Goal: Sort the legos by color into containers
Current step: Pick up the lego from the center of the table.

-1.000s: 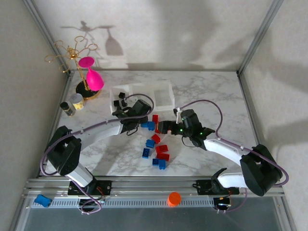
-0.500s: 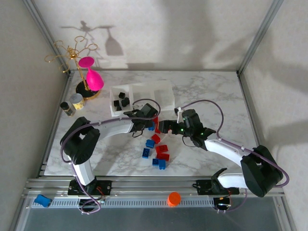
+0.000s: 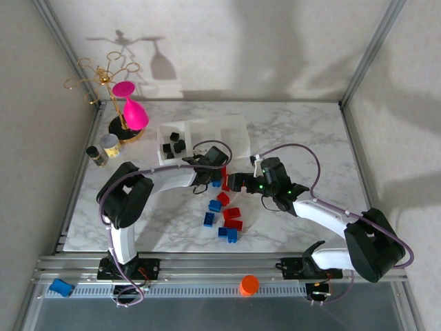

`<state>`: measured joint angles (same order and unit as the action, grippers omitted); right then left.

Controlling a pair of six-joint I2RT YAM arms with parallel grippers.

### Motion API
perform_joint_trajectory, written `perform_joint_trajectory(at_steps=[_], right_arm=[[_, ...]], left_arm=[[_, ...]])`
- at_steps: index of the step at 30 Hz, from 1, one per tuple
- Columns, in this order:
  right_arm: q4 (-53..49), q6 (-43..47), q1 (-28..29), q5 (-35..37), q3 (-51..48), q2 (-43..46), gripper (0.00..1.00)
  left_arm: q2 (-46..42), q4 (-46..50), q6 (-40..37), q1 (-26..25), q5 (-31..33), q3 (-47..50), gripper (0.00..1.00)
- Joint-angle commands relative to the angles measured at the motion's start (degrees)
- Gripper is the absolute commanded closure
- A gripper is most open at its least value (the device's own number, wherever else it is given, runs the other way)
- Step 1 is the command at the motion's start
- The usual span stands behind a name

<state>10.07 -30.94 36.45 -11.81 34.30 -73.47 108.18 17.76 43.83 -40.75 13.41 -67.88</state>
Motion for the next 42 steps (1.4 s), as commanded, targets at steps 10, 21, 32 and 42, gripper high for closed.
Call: perform_joint_trajectory(at_steps=[10,21,32,42], right_arm=[[1.2,0.3,-0.5,0.2,-0.5,0.7,0.01],[2.2,-0.4,-0.5,-1.0,0.0,-0.6,0.01],[1.0,0.1,-0.5,-0.3,-0.2,0.0,0.01],[1.7,-0.4,-0.5,-1.2,0.6,-1.1,0.01]], left_arm=[[-5.2,1.9,2.3,2.0,2.1,7.0,0.35],[-7.6,-0.1,0.9,3.6,0.4,10.1,0.33],[-4.8,-1.9,0.3,4.5,-1.4,9.2,0.44],[-9.8,0.4,0.7,4.1,0.1,10.3,0.54]])
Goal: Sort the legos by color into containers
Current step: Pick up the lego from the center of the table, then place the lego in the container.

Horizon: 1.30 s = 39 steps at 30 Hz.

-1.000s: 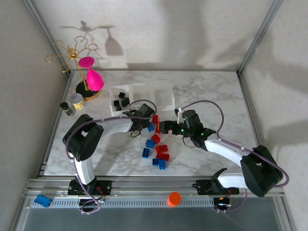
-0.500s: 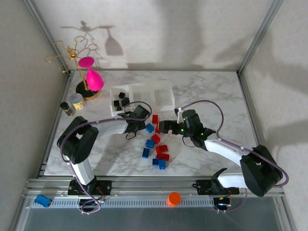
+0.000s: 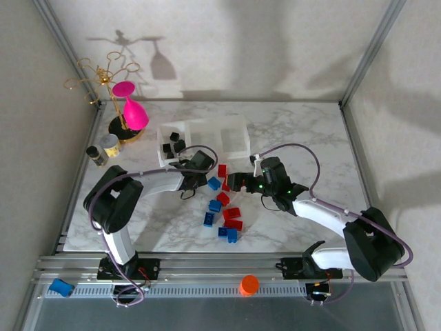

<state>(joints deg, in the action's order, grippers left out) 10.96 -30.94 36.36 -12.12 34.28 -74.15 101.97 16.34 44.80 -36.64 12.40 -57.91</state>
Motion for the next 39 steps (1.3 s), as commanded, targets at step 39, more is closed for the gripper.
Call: perform_joint_trajectory(at_steps=[39], right_arm=[[1.5,0.7,-3.8,1.8,5.3,-4.4,0.01]], left_arm=[[18.6,12.3,-6.4,6.8,7.2,-42.7,0.41]])
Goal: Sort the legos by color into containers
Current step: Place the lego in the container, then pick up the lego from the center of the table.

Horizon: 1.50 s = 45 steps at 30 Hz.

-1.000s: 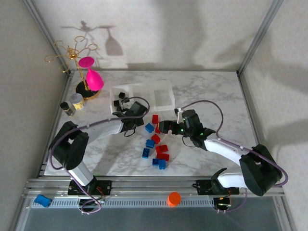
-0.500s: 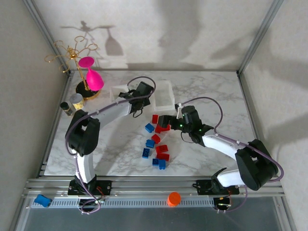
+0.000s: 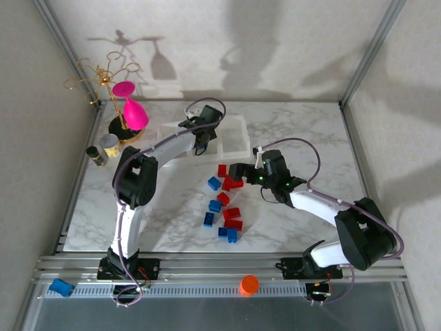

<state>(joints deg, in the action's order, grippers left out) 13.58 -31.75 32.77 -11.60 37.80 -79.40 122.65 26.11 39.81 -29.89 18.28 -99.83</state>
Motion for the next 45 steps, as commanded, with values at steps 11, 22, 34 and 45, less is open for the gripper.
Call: perform_joint_trajectory(at_steps=[11,22,34,45], right_arm=[[-6.0,2.4,-0.2,0.9,1.8,5.2,0.01],[-11.8,3.3,-0.2,1.3,-2.4,9.8,0.01],[-7.1,3.8,-0.3,0.0,-8.7,12.1,0.01],[-7.4,4.4,-3.2,-2.1,-9.7,12.2,0.01]], left_arm=[[-14.8,1.6,0.8,-3.1,0.2,10.2,0.38],[-27.9,-2.0,11.3,-11.3,-1.1,28.7,0.33],[-25.3,-3.8,23.5,-19.1,-1.6,35.3,0.28],[-17.6,-6.3,29.4,-19.2,-3.0,34.0,0.29]])
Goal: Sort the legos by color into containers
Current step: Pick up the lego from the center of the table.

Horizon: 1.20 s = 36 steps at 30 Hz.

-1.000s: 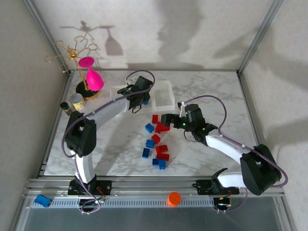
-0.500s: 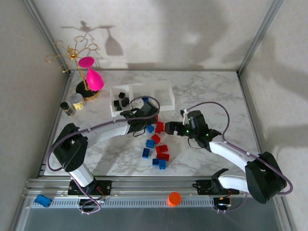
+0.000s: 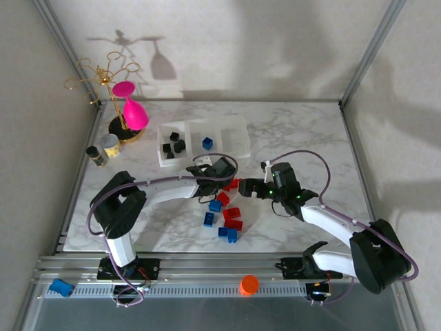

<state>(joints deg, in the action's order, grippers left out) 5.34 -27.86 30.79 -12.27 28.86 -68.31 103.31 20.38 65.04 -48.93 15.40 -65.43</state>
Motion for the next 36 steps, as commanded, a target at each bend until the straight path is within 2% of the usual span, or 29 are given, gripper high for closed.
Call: perform_joint_trajectory(at_steps=[1,8,12,29,36], right_arm=[[0.9,0.5,-1.6,-1.9,-1.0,1.0,0.01],[3.5,0.1,-3.5,-4.2,-1.6,0.5,0.01],[4.7,-0.3,-3.4,-5.0,-1.8,-0.5,0.01],[2.3,-0.3,-3.5,-5.0,1.5,-0.5,0.01],[1.5,-1.0,-3.5,-5.2,2.3,1.5,0.01]], left_arm=[[2.7,-0.6,4.4,-0.2,-0.2,-0.8,0.29],[6.0,2.0,3.0,0.0,3.7,-3.3,0.36],[6.6,2.0,2.6,0.4,3.9,-2.8,0.41],[1.9,-1.4,-3.4,1.8,4.6,1.0,0.68],[-3.5,1.4,-6.0,1.9,6.7,0.3,0.71]])
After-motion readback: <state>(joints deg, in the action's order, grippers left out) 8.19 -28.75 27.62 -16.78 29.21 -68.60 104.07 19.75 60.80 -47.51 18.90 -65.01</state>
